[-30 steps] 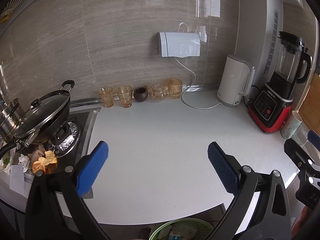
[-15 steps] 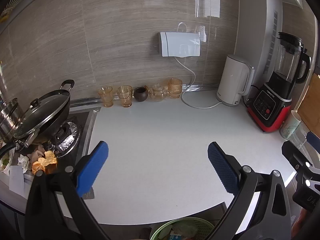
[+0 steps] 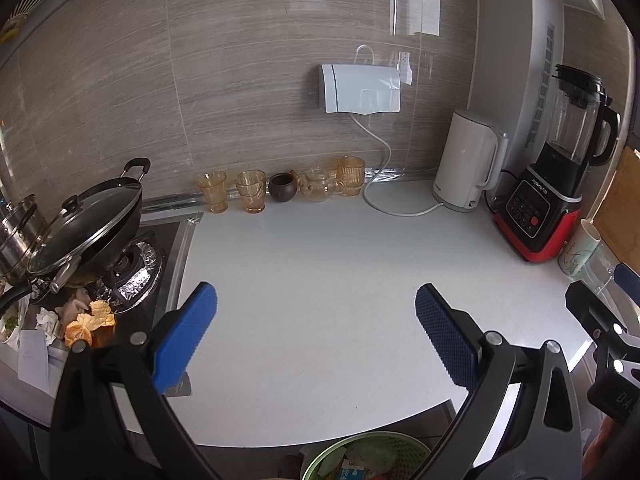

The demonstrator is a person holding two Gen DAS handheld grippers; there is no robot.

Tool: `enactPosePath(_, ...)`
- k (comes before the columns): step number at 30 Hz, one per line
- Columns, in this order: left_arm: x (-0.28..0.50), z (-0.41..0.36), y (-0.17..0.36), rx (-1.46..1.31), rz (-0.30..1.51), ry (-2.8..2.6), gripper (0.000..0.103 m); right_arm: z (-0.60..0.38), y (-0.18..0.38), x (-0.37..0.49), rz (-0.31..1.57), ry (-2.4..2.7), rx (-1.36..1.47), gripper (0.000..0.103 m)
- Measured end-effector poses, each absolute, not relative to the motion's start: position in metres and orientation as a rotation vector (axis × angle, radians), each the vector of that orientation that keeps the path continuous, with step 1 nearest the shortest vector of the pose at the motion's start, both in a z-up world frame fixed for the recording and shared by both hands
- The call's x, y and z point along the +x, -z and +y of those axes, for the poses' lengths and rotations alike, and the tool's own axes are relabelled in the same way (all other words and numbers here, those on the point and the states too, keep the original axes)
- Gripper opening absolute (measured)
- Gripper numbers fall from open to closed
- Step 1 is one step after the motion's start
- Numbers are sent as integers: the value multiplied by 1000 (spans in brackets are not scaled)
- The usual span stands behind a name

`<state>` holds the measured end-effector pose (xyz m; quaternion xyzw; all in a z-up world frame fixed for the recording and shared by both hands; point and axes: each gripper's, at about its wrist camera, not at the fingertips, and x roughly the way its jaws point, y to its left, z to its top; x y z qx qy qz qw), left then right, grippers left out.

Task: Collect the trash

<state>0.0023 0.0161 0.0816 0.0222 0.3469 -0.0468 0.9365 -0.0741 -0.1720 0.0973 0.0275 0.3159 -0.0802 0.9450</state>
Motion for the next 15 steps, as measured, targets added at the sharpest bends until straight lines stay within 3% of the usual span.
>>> enactPosePath(15,-5,17,-82,48,708,102,95,-173,-97,-81,645,163,57,101)
